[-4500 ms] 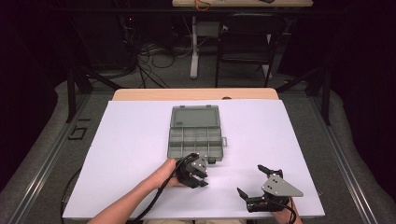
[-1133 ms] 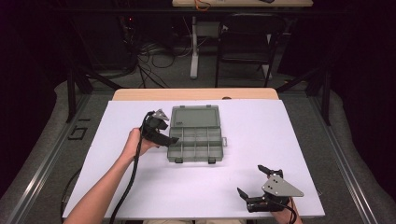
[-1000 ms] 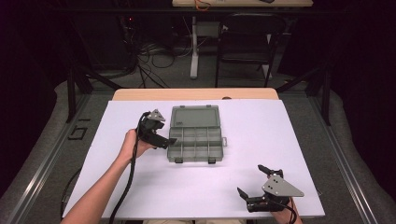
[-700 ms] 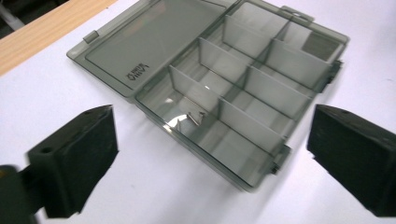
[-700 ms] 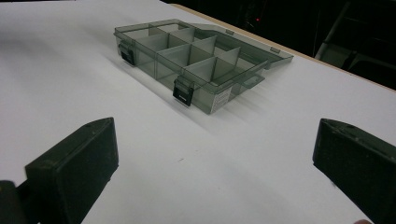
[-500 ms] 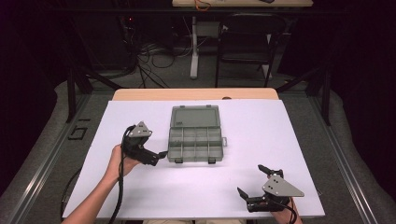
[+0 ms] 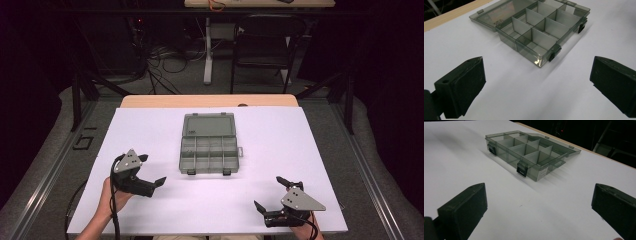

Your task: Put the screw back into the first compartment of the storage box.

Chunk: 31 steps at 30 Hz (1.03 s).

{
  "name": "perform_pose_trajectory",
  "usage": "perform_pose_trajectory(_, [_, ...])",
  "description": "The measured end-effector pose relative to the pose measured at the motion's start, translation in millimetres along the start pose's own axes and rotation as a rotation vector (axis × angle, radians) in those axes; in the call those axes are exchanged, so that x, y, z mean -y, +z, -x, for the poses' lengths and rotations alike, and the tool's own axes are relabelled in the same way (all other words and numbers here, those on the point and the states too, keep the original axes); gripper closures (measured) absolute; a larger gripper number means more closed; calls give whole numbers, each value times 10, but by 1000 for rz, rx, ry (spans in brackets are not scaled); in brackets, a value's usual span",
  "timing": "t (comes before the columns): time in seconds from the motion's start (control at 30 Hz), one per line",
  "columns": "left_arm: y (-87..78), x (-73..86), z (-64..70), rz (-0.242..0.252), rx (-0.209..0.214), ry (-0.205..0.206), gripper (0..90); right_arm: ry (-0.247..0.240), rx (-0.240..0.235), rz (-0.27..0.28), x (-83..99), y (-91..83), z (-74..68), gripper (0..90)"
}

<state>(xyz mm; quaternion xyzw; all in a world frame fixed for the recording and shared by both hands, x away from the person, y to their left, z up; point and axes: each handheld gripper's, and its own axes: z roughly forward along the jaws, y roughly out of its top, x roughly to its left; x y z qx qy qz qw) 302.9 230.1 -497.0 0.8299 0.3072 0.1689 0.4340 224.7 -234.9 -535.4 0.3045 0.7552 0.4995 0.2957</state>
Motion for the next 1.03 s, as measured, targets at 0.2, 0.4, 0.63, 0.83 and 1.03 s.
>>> perform_pose_trajectory(0.2, [-55, 255, 13, 27, -17, -32, 0, -5, -9, -20, -6, -14, 4, 0])
perform_pose_trajectory(0.4, [-96, 465, 32, 59, -21, -56, 0, -4, -5, -14, -4, -10, 5, 0])
perform_pose_trajectory(0.63, [-123, 654, 86, 44, -12, -71, 0, 0, 8, 9, 2, 9, -1, 0])
perform_pose_trajectory(0.83, [-156, 749, 135, 37, -23, -52, 0, -7, 1, -11, -4, -8, -2, 0])
perform_pose_trajectory(1.03, [-170, 767, 111, 38, -24, -57, 0, -11, 1, -15, -4, -6, -7, 0])
